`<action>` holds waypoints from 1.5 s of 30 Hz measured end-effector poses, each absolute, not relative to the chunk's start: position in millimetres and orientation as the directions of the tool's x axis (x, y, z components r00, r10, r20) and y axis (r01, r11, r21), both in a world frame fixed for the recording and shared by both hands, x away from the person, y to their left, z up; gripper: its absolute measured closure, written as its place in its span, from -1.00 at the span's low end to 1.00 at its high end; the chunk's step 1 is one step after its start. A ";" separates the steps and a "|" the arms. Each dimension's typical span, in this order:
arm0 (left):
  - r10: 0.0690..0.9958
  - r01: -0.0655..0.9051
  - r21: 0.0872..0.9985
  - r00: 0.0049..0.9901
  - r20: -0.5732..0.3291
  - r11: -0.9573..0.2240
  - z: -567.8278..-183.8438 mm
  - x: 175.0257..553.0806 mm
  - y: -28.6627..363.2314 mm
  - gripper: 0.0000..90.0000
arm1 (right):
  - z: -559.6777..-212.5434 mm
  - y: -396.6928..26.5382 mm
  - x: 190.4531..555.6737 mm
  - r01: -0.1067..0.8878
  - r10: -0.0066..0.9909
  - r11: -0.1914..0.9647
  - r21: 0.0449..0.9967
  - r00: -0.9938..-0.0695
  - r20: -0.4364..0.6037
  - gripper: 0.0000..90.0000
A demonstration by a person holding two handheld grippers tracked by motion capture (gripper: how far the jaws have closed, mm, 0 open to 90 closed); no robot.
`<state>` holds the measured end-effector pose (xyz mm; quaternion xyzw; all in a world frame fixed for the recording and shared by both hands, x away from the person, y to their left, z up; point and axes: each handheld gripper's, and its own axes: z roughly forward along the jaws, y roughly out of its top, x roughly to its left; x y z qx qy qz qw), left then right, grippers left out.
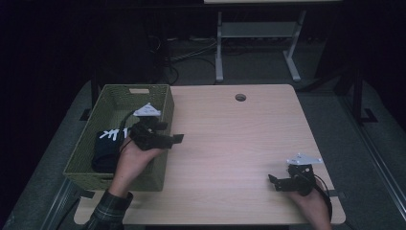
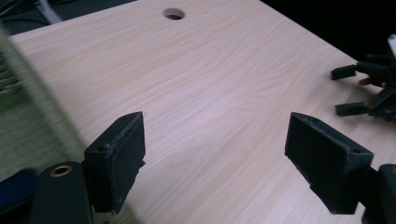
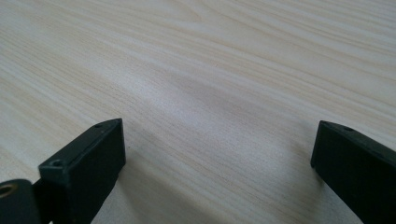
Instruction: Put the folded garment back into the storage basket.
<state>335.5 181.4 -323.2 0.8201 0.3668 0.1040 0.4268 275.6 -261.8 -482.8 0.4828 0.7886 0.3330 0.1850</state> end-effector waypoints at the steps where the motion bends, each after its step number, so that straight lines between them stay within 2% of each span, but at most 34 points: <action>1: 0.685 0.509 0.779 0.714 -0.144 -0.367 -324.2 334.7 175.0 -0.57 | -482.8 -261.8 275.6 0.638 0.885 0.312 0.704 -0.465 0.030 -0.94; 11: 0.647 0.461 0.797 0.753 -0.120 -0.389 -342.4 324.4 128.7 -0.65 | -482.9 -261.7 275.6 0.638 0.885 0.311 0.705 -0.465 0.030 -0.94; 23: 0.612 0.439 0.789 0.784 -0.102 -0.430 -379.6 316.8 97.0 -0.67 | -482.8 -261.8 275.6 0.638 0.885 0.312 0.704 -0.465 0.029 -0.94; 34: 0.617 0.473 0.741 0.780 -0.103 -0.475 -430.2 323.5 88.0 -0.70 | -482.9 -261.8 275.7 0.638 0.885 0.313 0.703 -0.465 0.028 -0.94; 45: 0.645 0.496 0.680 0.763 -0.044 -0.541 -466.3 326.6 82.3 -0.71 | -482.9 -261.7 275.7 0.639 0.885 0.312 0.703 -0.464 0.029 -0.94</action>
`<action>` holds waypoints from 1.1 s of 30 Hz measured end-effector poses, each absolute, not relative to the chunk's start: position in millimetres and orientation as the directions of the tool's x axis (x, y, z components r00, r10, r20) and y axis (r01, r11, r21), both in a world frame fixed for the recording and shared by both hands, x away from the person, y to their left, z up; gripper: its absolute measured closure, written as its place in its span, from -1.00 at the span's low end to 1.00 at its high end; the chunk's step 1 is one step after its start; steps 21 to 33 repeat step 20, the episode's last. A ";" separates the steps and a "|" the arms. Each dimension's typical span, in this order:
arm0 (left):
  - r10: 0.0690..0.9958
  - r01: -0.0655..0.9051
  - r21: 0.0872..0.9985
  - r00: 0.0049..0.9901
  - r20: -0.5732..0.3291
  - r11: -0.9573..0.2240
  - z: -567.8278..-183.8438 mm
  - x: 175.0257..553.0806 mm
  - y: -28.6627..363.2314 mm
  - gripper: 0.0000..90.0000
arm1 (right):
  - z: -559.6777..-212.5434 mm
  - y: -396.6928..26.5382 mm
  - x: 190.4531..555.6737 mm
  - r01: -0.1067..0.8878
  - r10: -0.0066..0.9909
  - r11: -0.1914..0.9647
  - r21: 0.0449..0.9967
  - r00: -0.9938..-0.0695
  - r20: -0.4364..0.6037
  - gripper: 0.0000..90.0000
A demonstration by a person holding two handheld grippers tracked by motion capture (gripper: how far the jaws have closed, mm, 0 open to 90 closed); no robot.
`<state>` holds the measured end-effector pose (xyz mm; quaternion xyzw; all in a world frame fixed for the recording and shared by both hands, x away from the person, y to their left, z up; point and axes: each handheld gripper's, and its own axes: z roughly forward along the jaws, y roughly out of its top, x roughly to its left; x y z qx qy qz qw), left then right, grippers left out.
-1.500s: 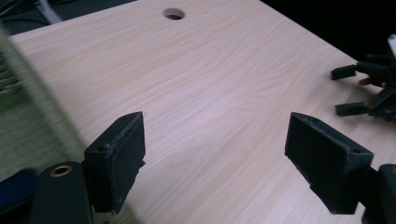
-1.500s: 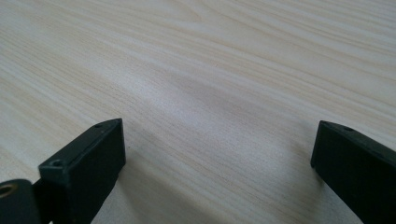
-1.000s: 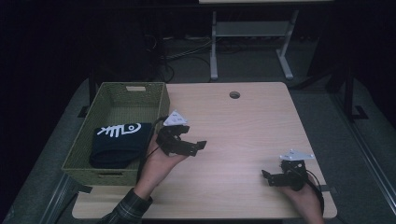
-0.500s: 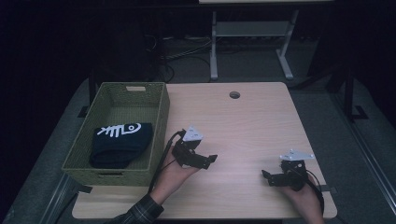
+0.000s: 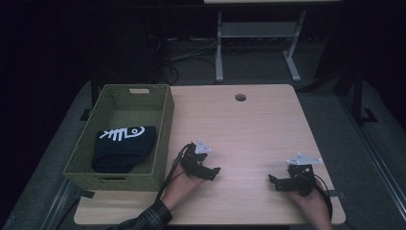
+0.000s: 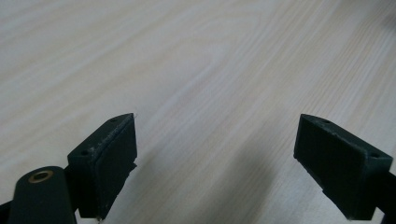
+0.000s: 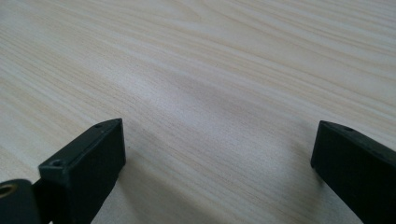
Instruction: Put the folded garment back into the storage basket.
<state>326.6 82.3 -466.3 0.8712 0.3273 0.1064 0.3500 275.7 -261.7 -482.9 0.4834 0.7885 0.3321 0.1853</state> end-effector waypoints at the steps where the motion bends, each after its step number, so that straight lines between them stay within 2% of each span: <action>1: 0.642 0.492 0.674 0.766 -0.035 -0.551 -468.0 326.8 81.9 -0.72 | -483.0 -261.8 275.7 0.638 0.885 0.313 0.703 -0.464 0.028 -0.94; 6: 0.641 0.475 0.670 0.768 0.002 -0.571 -472.3 326.6 80.6 -0.72 | -482.9 -261.7 275.7 0.639 0.885 0.312 0.703 -0.464 0.028 -0.94; 10: 0.628 0.436 0.714 0.778 0.007 -0.548 -477.7 325.6 84.8 -0.72 | -482.9 -261.8 275.7 0.638 0.885 0.313 0.703 -0.465 0.028 -0.94; 33: 0.633 0.440 0.717 0.774 0.003 -0.541 -477.9 324.6 85.0 -0.71 | -483.0 -261.7 275.6 0.639 0.885 0.312 0.703 -0.464 0.029 -0.94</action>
